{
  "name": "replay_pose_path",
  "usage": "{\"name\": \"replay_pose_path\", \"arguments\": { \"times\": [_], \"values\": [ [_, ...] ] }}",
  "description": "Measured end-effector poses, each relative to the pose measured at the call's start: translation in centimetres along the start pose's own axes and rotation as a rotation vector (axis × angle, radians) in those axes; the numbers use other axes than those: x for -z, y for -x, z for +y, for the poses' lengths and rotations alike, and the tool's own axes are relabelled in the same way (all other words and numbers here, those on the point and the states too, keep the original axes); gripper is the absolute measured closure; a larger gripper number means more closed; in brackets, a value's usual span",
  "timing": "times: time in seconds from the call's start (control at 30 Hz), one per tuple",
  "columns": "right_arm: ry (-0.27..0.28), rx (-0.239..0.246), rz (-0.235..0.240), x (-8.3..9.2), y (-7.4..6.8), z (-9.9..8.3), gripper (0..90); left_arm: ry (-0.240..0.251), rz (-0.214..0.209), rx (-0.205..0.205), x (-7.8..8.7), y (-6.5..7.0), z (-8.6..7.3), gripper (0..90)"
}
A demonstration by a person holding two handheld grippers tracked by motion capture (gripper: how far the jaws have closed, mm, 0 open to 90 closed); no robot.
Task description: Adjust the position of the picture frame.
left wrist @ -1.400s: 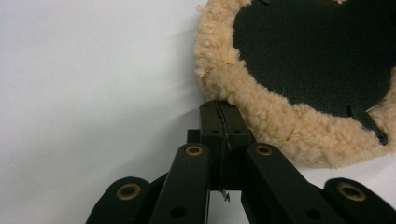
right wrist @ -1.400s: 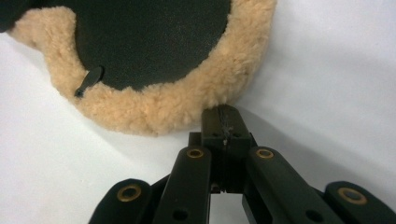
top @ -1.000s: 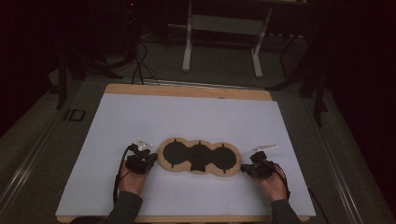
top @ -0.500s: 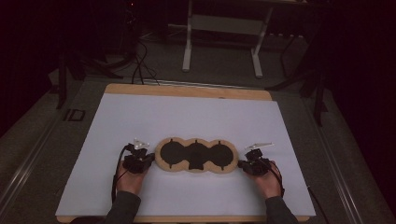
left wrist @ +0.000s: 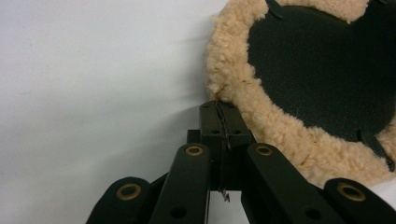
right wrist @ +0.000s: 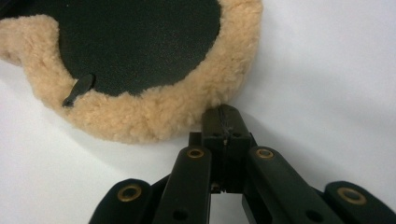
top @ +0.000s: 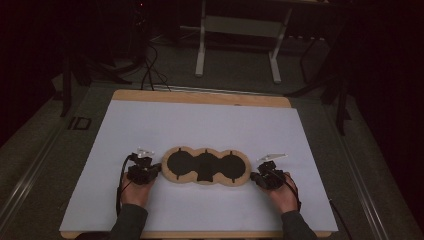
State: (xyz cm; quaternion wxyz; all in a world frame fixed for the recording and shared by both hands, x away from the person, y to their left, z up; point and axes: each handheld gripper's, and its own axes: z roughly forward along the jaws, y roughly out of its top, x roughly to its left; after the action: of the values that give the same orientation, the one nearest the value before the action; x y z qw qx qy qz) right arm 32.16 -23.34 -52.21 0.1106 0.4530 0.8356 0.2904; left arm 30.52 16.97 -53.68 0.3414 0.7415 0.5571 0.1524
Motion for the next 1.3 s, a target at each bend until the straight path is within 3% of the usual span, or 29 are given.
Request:
{"name": "replay_pose_path", "arguments": {
  "times": [0.57,0.9,1.03,1.2,1.3],
  "values": [
    [0.013,-0.021,0.014,-0.2,0.3,0.1,90.0,-0.003,-0.015,0.007,0.1,-0.2,-0.1,90.0],
    [0.027,-0.022,0.014,-0.3,0.4,0.1,90.0,-0.007,0.006,-0.017,0.1,0.0,0.0,90.0],
    [0.04,-0.022,0.006,-0.2,0.4,-0.1,86.9,-0.006,0.018,-0.003,0.2,-0.3,0.0,87.1],
    [0.076,-0.041,-0.002,0.4,0.8,-0.4,82.9,0.031,0.057,0.027,1.0,-0.8,0.0,79.7],
    [0.099,-0.059,-0.006,0.8,1.1,-0.6,81.6,0.071,0.048,0.029,1.6,-0.9,0.2,77.3]
  ]
}}
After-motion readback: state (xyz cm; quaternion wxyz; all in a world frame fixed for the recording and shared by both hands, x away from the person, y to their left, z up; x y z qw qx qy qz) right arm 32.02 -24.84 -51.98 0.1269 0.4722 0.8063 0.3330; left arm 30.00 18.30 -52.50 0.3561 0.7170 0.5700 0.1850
